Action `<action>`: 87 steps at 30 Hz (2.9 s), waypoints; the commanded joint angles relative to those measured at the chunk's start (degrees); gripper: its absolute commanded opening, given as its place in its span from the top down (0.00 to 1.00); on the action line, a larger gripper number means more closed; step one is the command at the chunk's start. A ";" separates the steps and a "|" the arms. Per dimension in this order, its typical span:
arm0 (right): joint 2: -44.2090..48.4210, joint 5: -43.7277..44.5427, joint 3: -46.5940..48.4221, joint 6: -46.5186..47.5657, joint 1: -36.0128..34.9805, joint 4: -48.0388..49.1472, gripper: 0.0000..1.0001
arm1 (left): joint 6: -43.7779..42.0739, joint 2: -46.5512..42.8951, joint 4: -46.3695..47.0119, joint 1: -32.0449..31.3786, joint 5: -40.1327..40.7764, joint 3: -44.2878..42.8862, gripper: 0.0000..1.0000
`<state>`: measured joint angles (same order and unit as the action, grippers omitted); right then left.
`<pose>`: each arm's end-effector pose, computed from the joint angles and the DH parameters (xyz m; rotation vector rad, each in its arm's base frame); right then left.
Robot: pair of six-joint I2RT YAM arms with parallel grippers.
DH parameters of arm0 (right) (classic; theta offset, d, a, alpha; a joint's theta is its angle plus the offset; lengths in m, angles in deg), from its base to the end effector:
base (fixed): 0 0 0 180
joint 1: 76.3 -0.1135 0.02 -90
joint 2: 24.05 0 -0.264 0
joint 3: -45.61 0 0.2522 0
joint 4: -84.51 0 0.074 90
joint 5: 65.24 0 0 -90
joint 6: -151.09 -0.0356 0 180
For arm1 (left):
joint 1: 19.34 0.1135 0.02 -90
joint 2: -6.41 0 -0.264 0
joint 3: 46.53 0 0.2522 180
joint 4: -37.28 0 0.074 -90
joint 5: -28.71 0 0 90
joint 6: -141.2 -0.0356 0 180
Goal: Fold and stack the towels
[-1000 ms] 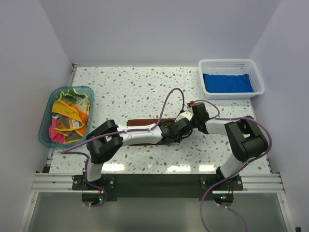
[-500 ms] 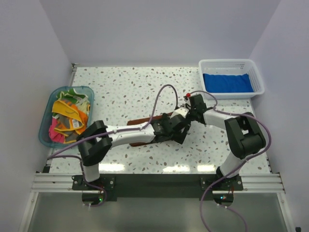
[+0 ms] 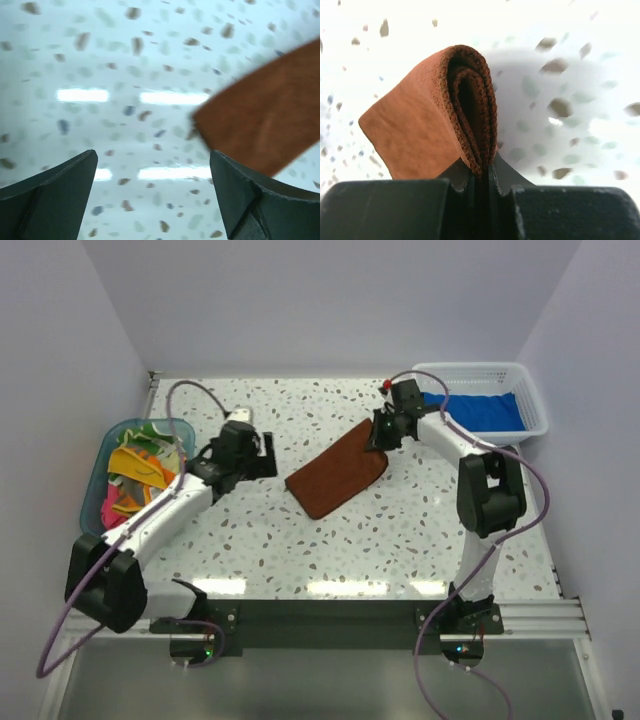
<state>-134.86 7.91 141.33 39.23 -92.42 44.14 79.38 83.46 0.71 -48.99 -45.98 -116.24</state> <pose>0.3992 0.1261 0.2056 0.0106 2.5986 0.6262 0.2558 -0.1348 0.2634 -0.1024 2.3098 -0.2032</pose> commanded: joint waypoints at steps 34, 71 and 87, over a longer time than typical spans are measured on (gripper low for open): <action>-18.57 40.75 40.92 29.34 22.27 -8.47 1.00 | -8.06 -3.32 0.48 26.22 -5.73 8.39 0.00; -25.69 52.08 38.55 31.27 25.26 2.88 0.96 | -8.76 -0.68 1.63 26.22 -7.14 8.92 0.00; -20.68 45.84 37.75 30.74 25.26 2.62 0.96 | -8.85 0.46 2.07 26.22 -7.75 9.10 0.00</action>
<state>-160.65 55.34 178.90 70.55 -67.54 45.06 71.54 83.77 0.25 -23.01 -53.19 -107.36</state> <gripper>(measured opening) 0.073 0.997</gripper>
